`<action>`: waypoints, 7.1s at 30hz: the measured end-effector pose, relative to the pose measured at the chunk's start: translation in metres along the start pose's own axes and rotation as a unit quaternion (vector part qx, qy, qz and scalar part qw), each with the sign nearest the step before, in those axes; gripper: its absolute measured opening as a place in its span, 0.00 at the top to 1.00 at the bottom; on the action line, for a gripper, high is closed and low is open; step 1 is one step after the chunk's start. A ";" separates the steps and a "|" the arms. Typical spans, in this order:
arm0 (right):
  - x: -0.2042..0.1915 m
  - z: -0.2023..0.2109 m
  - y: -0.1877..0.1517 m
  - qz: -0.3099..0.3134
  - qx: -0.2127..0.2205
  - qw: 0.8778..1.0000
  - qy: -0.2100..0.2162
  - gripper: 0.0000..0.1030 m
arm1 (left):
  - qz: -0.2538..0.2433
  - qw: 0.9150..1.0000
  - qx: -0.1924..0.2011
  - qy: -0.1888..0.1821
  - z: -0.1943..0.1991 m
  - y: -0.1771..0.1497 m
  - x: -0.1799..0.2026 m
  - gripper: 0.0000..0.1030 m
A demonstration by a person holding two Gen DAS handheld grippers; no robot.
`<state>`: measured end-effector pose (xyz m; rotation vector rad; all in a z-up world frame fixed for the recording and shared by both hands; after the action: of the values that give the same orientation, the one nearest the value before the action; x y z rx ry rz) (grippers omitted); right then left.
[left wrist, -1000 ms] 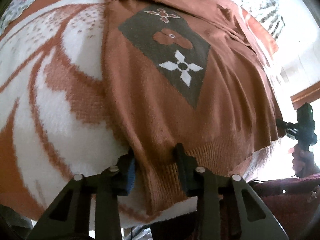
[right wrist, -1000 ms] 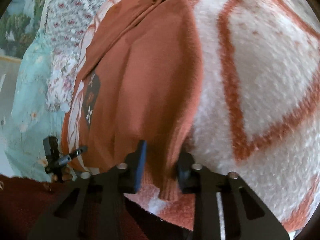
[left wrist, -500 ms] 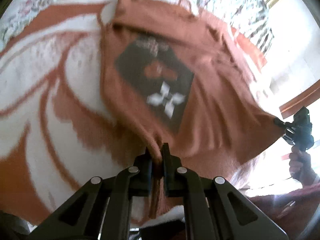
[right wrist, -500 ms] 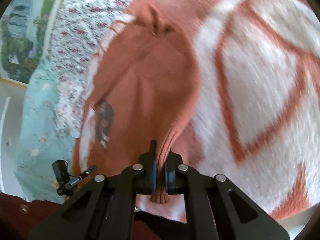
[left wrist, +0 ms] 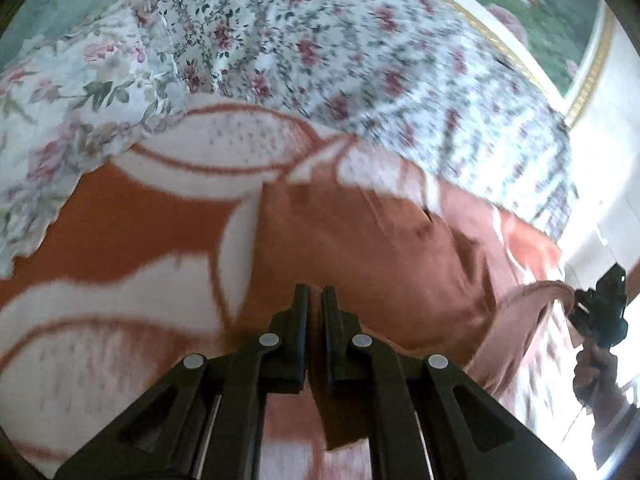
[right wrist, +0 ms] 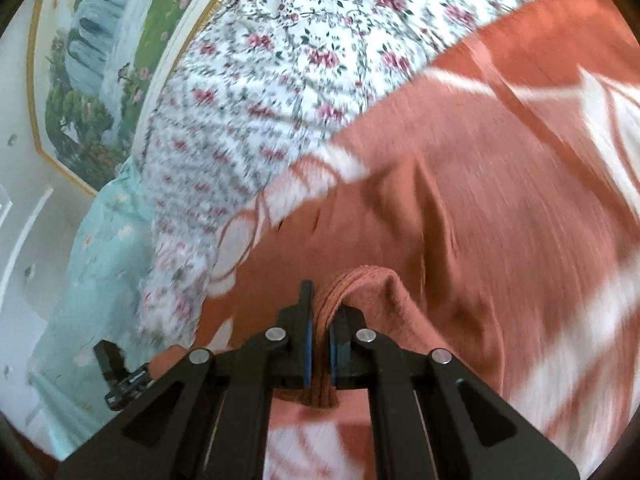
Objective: Fold small clothes
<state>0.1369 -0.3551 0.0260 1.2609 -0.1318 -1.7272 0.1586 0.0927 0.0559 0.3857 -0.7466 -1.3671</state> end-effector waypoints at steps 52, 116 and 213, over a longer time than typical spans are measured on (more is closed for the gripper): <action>0.056 -0.105 0.018 0.026 -0.090 0.992 -0.089 0.60 | 0.001 0.991 -0.061 0.121 -0.118 -0.034 0.018 0.64; -0.002 -0.146 -0.004 0.034 -0.239 0.970 0.025 0.43 | -0.109 0.993 -0.042 0.030 -0.155 -0.093 0.222 0.94; -0.065 -0.151 -0.129 0.039 -0.284 0.956 0.063 0.78 | -0.038 0.989 -0.143 -0.010 -0.103 -0.097 0.038 0.73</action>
<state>0.1756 -0.1754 -0.0734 0.9143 0.3647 -1.4626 0.1582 0.0204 -0.0714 0.1747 -0.5451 -1.5275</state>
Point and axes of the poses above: each gripper's, at about its wrist camera, not at the fingertips, and z roughly against the way its jaws point, x to its right, y to its top, the point moved 3 cm from there along -z, roughly the way its jaws point, and after that the axes turned 7 degrees about y, right-handed, at the moved point
